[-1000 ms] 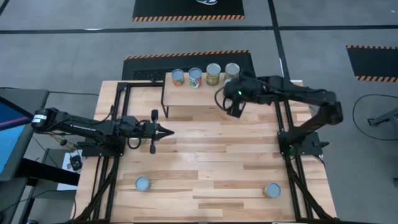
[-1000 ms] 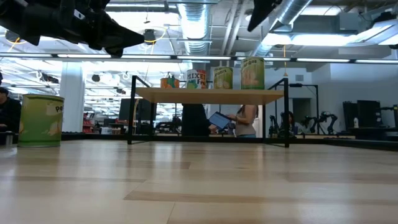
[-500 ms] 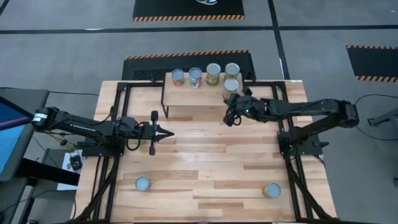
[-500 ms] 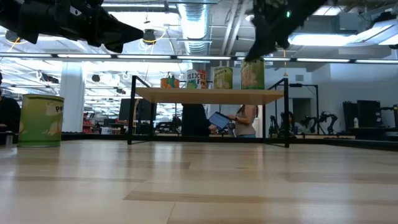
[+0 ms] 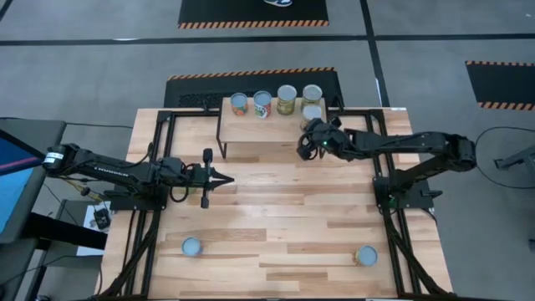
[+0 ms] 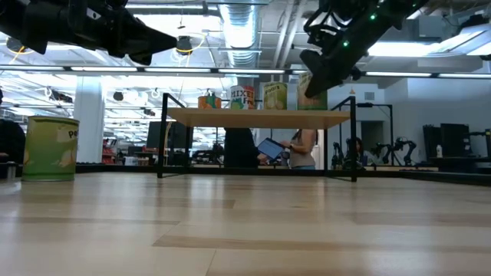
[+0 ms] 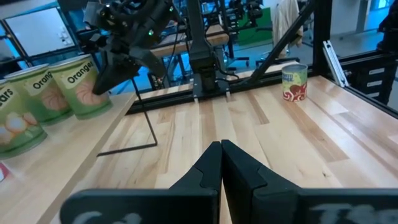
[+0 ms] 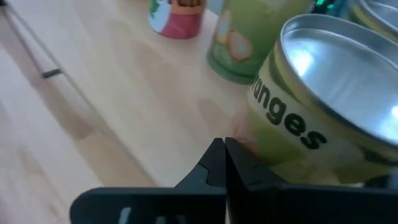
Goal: Pick and place cans onto a shelf
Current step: Put the canned oranges on the shelf
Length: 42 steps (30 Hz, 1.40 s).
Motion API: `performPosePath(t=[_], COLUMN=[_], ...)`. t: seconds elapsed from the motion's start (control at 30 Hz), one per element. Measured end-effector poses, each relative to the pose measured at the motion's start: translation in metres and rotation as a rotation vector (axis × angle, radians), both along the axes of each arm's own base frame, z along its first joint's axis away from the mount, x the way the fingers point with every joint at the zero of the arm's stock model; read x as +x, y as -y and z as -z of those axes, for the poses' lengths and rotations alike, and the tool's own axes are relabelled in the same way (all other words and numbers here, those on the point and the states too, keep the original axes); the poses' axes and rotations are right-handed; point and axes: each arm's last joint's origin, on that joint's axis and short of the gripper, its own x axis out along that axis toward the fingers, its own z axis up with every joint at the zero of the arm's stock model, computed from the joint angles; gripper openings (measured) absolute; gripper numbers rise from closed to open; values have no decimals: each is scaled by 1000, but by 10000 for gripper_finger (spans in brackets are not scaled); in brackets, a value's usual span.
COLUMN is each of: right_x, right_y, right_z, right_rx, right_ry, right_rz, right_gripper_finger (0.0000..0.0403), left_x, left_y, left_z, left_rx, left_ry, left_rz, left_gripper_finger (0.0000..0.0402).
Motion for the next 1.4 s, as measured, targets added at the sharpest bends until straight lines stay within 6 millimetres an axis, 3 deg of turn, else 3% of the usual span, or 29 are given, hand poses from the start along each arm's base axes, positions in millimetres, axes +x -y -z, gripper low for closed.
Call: performPosePath(t=[0.17,0.47,0.8,0.97,1.2,1.4], right_x=[-5,-8,-46,-56,-57,-54], right_y=[0,-12,-28,-15,14,33], right_z=[-4,0,-19,-26,-21,-28], right_rx=[-21,-13,-40,-51,-70,-55], right_ry=[10,-68,-55,-27,-92,-33], right_rz=[70,22,195,263,333,245], right_gripper_finger=[8,12,6,7,7,7], left_x=[0,0,0,0,0,0], left_y=[0,0,0,0,0,0], left_z=[1,1,2,1,1,1], left_rx=[0,-9,-16,-17,-16,-11], left_ry=[-8,-10,-16,-14,-14,-13], left_rz=[0,6,4,4,4,4], left_gripper_finger=[0,0,0,0,0,0])
